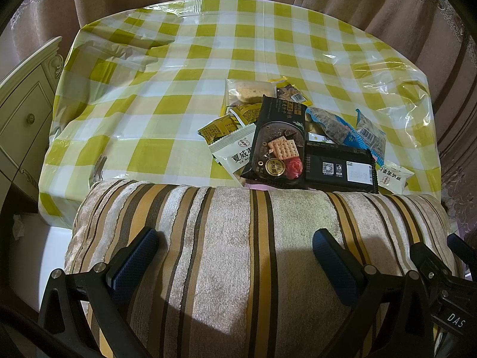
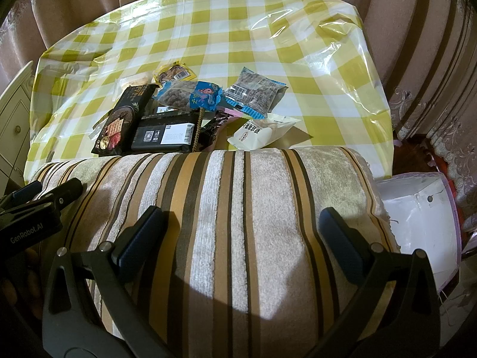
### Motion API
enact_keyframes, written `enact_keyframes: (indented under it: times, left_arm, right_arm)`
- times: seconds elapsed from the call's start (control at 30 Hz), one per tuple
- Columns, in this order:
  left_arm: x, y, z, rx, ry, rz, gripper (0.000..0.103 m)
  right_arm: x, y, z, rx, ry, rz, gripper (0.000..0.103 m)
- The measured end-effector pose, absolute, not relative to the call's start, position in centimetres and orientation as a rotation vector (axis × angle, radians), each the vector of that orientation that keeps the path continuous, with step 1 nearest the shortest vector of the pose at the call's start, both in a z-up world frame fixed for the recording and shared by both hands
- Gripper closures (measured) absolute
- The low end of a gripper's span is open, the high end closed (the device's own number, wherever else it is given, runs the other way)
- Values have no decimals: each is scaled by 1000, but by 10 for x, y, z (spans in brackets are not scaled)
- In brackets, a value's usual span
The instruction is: Organize snacks
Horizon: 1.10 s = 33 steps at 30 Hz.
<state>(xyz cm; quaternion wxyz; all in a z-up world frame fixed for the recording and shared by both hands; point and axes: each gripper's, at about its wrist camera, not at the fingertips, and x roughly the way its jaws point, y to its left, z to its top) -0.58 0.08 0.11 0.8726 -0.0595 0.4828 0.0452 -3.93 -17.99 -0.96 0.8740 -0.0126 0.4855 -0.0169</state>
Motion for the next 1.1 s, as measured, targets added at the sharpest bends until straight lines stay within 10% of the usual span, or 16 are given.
enact_keyframes:
  times: [1.1]
  left_arm:
    - [18,4,8,-149,988,25,2]
  right_arm:
    - [-25,-190,-9,-35,1073,65,0]
